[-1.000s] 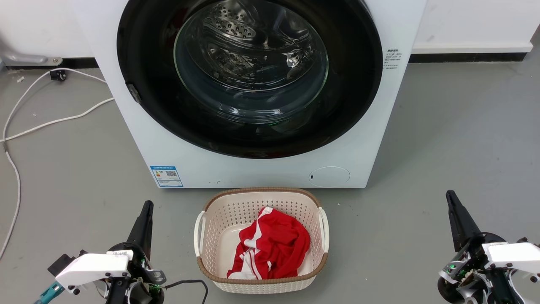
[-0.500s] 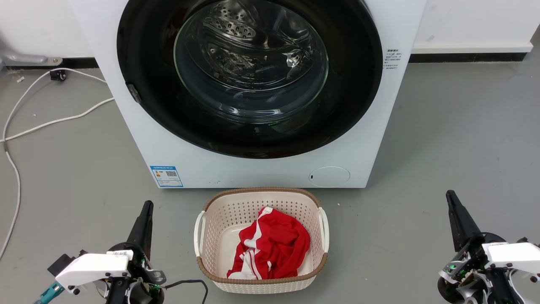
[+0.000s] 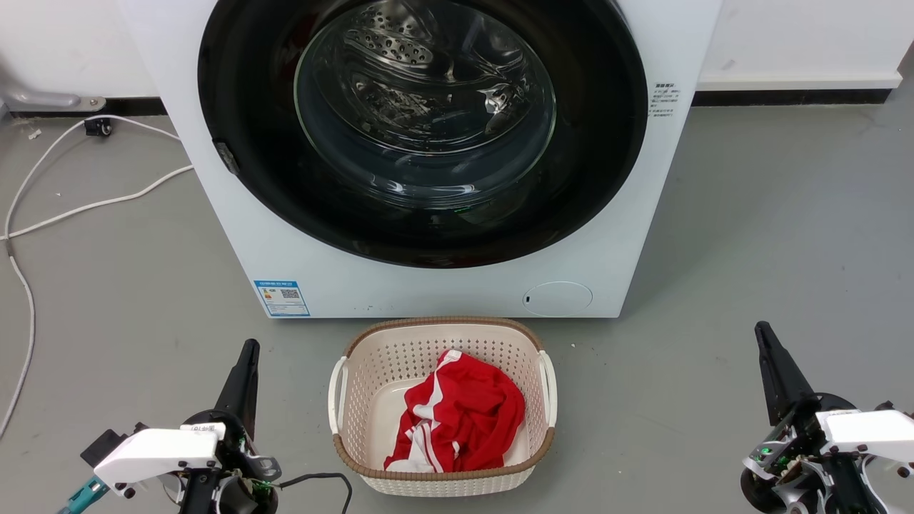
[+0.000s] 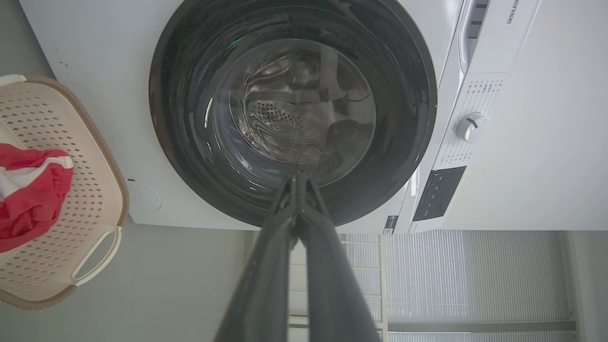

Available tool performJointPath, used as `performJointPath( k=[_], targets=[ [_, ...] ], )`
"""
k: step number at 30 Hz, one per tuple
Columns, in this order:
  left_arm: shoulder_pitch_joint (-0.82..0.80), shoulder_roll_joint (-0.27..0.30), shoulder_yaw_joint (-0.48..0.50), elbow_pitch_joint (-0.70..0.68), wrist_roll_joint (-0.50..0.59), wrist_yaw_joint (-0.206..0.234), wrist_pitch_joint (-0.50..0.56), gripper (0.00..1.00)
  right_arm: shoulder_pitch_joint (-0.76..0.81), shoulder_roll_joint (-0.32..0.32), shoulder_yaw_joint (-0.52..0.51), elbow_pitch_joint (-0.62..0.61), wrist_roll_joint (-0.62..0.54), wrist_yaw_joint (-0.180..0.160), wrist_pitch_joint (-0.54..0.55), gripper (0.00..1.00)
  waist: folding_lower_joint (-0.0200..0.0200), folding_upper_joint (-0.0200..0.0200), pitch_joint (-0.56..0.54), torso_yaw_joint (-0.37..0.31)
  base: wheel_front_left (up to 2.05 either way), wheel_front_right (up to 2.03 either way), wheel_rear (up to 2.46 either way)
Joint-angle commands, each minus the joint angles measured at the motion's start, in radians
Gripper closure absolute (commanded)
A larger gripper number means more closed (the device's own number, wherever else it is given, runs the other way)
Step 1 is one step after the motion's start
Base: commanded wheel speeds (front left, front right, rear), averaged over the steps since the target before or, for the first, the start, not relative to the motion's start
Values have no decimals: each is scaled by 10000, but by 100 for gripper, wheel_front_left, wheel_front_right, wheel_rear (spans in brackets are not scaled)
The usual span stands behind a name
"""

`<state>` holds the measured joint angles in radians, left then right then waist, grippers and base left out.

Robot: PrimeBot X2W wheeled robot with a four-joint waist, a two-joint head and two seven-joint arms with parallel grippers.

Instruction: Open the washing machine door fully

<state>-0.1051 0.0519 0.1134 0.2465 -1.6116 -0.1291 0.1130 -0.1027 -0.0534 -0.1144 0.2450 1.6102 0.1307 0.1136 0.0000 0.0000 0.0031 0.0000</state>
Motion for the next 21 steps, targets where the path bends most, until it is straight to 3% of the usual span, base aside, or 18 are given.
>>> performJointPath(
  k=[1,10,11,21],
  targets=[
    [-84,-12,32,8,51,-29,35,100,-120,33,-11,13,-36,0,19,100,0,0,0,0,0,0,0],
    [-84,-12,33,7,53,-29,36,100,-120,33,-12,13,-37,0,20,100,0,0,0,0,0,0,0],
    [14,-4,-9,30,-2,2,-3,0,18,2,2,21,-1,0,-2,0,0,0,0,0,0,0,0],
    [-61,-15,-432,18,351,1,-458,0,125,-55,248,-136,-426,0,-446,0,0,0,13,3,0,0,0]
  ],
)
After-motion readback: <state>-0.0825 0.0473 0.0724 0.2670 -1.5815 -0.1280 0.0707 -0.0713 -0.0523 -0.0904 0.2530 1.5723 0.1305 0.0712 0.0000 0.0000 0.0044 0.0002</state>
